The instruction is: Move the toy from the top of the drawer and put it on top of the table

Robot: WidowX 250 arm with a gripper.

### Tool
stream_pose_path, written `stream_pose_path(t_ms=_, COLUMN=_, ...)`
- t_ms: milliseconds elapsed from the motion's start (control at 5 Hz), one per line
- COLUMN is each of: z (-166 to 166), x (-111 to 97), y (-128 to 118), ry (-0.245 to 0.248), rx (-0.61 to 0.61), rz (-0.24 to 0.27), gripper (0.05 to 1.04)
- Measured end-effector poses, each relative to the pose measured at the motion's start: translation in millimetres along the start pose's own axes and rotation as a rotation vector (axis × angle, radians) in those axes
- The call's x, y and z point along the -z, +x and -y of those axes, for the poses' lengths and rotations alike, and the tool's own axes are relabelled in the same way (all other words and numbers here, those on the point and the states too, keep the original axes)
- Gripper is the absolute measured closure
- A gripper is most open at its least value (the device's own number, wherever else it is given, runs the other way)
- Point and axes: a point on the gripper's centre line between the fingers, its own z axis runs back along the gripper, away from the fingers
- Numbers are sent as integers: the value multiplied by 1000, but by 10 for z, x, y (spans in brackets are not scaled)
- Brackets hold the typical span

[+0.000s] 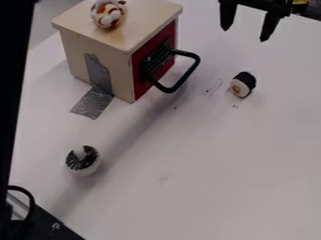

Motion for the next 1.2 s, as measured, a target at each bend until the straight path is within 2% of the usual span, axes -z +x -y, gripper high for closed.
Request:
stream_pose_path(t_ms=200, z=-1, x=153, y=-22, ry=6, rx=0, rz=-43, gripper=83)
stream_pose_path(t_ms=400, z=-171, x=137, y=-101, ry=8, rx=-28, rz=-54, gripper=83)
stream_pose_path(t_ms=600, z=-586, x=-269, y=-186, ry=-5, rx=-114, rz=33, gripper=83)
stream_pose_path(t_ms=800, z=-898, x=-461, y=-334, ry=10, rx=-144, rz=43, gripper=83)
stream_pose_path(t_ms=1000, z=-1197, x=-470, y=-525, ry=20, rx=-194, rz=27, gripper=83)
stream_pose_path(t_ms=1200, z=-1463, x=-413, y=-599, ry=20, rx=-252, rz=37, gripper=83)
